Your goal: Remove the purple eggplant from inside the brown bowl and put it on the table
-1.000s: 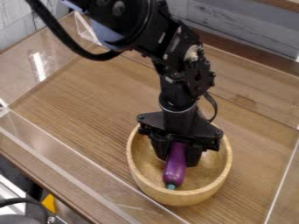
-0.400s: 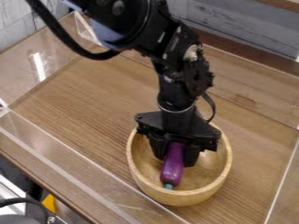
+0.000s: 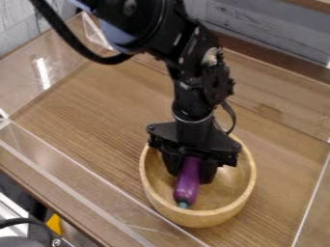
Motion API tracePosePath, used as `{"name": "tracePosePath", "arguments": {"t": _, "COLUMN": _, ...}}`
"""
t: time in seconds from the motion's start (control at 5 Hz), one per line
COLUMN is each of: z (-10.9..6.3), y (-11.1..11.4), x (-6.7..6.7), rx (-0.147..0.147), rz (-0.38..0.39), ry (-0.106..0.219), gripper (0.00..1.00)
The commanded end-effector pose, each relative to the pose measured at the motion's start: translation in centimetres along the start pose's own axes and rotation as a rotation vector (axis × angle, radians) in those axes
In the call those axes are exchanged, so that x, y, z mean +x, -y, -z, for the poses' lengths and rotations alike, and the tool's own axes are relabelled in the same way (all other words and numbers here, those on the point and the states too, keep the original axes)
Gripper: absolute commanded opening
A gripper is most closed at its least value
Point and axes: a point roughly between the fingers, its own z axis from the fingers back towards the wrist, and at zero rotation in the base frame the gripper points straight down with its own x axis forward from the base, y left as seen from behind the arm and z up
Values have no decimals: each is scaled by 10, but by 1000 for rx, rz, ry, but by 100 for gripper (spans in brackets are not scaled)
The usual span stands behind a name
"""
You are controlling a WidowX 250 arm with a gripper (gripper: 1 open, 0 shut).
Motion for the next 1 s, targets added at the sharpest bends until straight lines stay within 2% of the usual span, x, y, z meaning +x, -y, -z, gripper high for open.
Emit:
{"name": "tracePosePath", "arguments": {"t": 0.0, "z": -14, "y": 1, "x": 12, "rx": -19, "rz": -10, "ry": 56, "gripper": 0}}
{"name": "tracePosePath", "arguments": {"t": 0.8, "z": -18, "y": -3, "x": 14, "rx": -3, "rz": -20, "ry": 53, "gripper": 0}}
